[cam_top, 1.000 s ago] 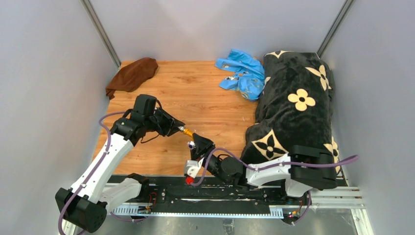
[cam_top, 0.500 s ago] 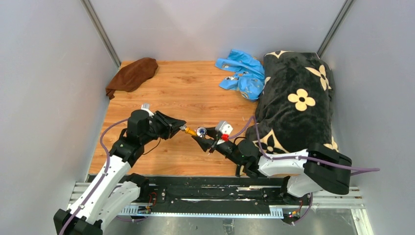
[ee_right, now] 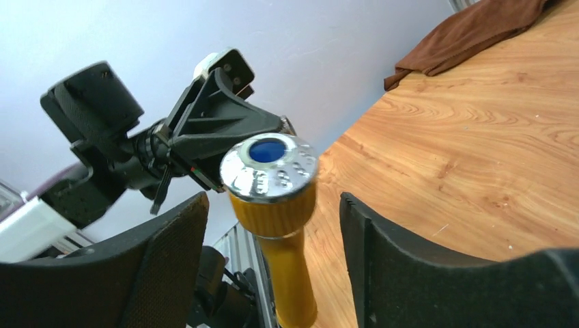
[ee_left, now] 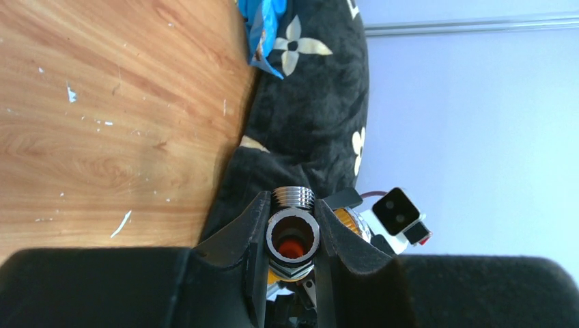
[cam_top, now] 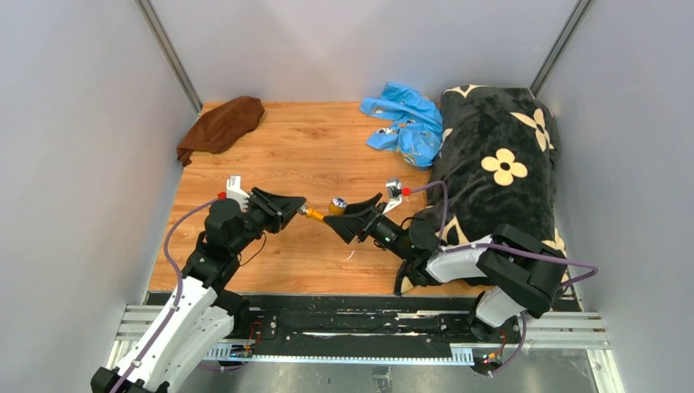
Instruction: Install the water faucets
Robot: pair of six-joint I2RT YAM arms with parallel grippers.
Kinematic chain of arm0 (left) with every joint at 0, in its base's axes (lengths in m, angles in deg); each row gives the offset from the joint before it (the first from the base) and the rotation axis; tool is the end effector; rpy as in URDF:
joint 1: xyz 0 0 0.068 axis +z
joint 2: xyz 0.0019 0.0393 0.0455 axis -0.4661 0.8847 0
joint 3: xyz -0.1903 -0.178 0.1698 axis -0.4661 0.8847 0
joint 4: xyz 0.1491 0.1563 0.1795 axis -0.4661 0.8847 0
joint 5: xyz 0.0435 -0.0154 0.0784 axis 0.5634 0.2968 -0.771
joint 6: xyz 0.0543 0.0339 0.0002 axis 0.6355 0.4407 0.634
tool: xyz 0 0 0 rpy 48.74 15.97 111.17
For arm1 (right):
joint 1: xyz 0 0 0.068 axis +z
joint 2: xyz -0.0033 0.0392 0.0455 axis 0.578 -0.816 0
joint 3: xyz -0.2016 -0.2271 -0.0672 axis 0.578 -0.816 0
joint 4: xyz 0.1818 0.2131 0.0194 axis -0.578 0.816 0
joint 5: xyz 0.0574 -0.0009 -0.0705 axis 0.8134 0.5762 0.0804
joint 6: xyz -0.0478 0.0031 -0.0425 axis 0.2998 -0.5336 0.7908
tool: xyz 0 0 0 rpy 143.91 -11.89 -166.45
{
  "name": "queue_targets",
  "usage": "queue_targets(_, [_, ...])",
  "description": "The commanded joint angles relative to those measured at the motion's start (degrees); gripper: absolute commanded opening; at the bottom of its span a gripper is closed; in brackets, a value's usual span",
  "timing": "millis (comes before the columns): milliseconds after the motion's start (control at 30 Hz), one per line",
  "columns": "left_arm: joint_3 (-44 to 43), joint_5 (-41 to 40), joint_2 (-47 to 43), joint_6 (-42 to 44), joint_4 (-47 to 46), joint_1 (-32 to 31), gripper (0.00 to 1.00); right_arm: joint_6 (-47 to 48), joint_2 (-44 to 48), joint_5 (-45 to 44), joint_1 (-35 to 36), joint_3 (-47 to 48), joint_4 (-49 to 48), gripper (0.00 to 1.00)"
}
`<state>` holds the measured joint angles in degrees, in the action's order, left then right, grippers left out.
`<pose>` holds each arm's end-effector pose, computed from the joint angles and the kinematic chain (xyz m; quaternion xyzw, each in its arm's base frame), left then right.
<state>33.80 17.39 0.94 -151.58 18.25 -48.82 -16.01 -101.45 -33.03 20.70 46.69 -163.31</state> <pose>0.1468 -0.0675 0.2898 -0.3153 0.7171 -0.5219 0.3375 0.1639 0.2499 0.2547 -0.0937 0.5433 0.6492 0.5240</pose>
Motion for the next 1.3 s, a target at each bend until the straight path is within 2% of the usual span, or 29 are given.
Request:
queue_targets(0, [1.92, -3.34, -3.23, -0.69, -7.45, 0.21, 0.0, -4.85, 1.57, -0.36, -2.11, -2.15, -3.44, 0.72])
queue_targets(200, [1.81, -2.1, -2.63, 0.55, -6.46, 0.21, 0.0, 0.6, 11.56, -1.11, -4.57, -7.14, 5.64, 0.75])
queue_targets(267, [1.39, -1.7, -2.26, 1.05, -5.82, 0.22, 0.0, 4.78, 17.61, -1.26, -4.76, -7.44, 14.41, 0.75])
queue_targets(467, [-1.04, 0.13, 0.0, 2.72, -2.63, 0.19, 0.0, 20.08, 36.77, -1.29, -4.68, -2.43, 51.92, 0.77])
queue_targets(600, [-3.77, 1.56, 2.65, 5.66, -1.0, -0.4, 0.0, 28.04, 44.42, -1.86, -4.67, 0.4, 66.65, 0.75])
queue_targets(733, [-4.71, 0.01, 5.36, 7.32, -1.24, -3.52, 0.0, 31.37, 50.17, -4.86, -4.66, 2.01, 75.22, 0.74])
queue_targets(867, [-5.19, -0.25, 11.42, 7.83, -5.87, -8.09, 0.0, 33.0, 52.86, -6.8, -4.67, 5.08, 84.8, 0.73])
queue_targets(1000, [-8.39, 0.73, 17.86, 9.86, -6.4, -10.43, 0.0, 33.76, 54.93, -7.77, -4.68, 5.52, 88.62, 0.74])
queue_targets(1100, [-9.99, 1.01, 19.32, 10.38, -6.47, -10.69, 0.0, 32.22, 56.08, -10.37, -4.68, 6.41, 91.99, 0.74])
queue_targets(1167, [-10.41, 0.54, 18.89, 10.85, -6.4, -10.69, 0.0, 29.65, 56.69, -12.68, -4.71, 6.66, 93.14, 0.66])
queue_targets(1233, [-10.98, 0.05, 18.77, 11.73, -5.67, -10.71, 0.0, 28.62, 56.84, -11.78, -4.76, 6.28, 92.4, 0.58])
queue_targets(1267, [-11.13, -0.12, 18.85, 11.8, -5.45, -10.69, 0.0, 28.18, 56.68, -10.78, -4.77, 6.12, 91.38, 0.57])
